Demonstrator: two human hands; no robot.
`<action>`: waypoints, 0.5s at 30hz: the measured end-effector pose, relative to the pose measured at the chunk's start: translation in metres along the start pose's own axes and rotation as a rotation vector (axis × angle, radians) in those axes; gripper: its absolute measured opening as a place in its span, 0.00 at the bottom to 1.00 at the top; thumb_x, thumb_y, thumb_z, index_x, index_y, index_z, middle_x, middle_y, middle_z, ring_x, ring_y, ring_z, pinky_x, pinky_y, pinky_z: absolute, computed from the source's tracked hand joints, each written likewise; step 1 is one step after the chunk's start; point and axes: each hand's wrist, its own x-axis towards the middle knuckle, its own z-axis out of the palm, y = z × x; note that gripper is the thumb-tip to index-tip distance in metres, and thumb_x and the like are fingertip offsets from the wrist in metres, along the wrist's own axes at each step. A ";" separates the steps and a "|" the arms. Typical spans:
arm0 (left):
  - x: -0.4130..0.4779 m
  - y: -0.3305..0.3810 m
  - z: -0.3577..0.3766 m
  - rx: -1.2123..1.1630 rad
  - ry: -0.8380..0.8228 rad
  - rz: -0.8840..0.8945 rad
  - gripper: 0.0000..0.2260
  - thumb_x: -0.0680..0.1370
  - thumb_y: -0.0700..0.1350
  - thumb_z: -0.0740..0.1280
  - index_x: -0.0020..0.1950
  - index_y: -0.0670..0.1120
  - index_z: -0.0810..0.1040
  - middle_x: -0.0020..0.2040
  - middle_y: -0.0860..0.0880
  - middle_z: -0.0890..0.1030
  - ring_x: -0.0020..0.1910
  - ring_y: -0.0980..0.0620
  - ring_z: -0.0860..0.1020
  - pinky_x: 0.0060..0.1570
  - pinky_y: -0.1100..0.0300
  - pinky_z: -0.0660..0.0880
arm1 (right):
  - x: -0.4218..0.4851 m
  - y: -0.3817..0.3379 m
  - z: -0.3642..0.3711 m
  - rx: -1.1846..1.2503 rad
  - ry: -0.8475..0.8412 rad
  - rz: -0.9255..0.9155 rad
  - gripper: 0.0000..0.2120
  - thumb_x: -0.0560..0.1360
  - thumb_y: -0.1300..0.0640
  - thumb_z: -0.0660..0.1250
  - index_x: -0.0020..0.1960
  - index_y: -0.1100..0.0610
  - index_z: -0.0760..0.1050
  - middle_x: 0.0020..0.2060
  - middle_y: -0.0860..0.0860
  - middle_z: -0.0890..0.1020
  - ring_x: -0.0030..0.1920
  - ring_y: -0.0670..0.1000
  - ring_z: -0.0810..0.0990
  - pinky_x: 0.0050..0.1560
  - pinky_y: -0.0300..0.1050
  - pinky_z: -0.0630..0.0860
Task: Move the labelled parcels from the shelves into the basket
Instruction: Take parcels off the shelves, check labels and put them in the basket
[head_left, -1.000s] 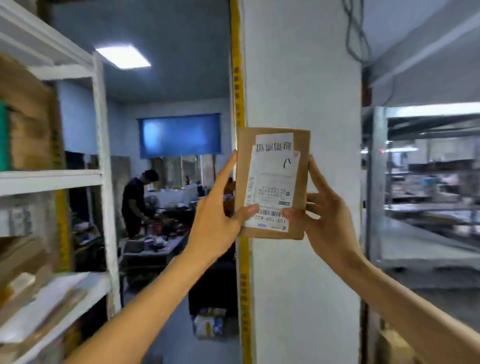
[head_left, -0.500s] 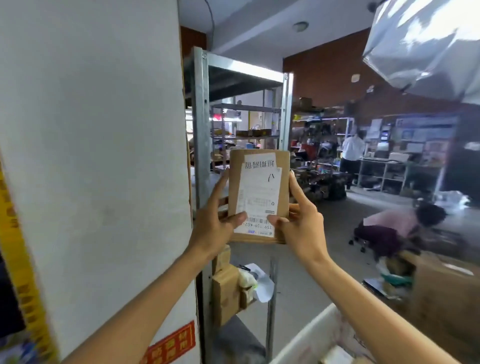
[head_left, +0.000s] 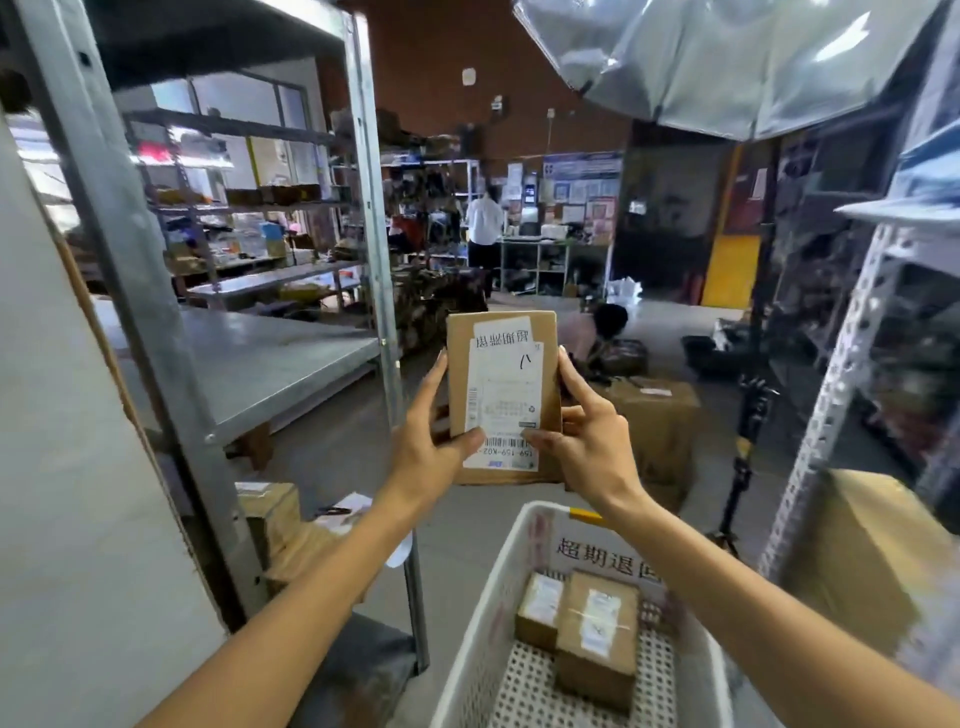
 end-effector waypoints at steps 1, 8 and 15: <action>0.004 -0.008 0.005 -0.011 -0.030 -0.003 0.40 0.72 0.32 0.72 0.77 0.54 0.58 0.57 0.57 0.78 0.50 0.66 0.79 0.46 0.67 0.79 | 0.000 0.007 0.000 -0.015 0.016 0.019 0.46 0.70 0.69 0.73 0.77 0.41 0.54 0.44 0.41 0.81 0.45 0.41 0.82 0.46 0.36 0.81; 0.024 -0.067 0.056 -0.034 -0.197 -0.076 0.38 0.73 0.35 0.71 0.76 0.55 0.57 0.53 0.68 0.70 0.44 0.80 0.72 0.42 0.81 0.70 | 0.010 0.079 -0.003 -0.138 0.067 0.173 0.46 0.70 0.66 0.74 0.77 0.40 0.54 0.51 0.45 0.82 0.46 0.44 0.82 0.50 0.50 0.82; 0.028 -0.162 0.123 -0.026 -0.314 -0.241 0.39 0.74 0.40 0.71 0.76 0.62 0.54 0.64 0.54 0.75 0.56 0.56 0.78 0.51 0.59 0.79 | 0.014 0.186 0.000 -0.180 0.049 0.368 0.45 0.69 0.66 0.74 0.77 0.43 0.56 0.56 0.46 0.81 0.45 0.40 0.81 0.41 0.31 0.78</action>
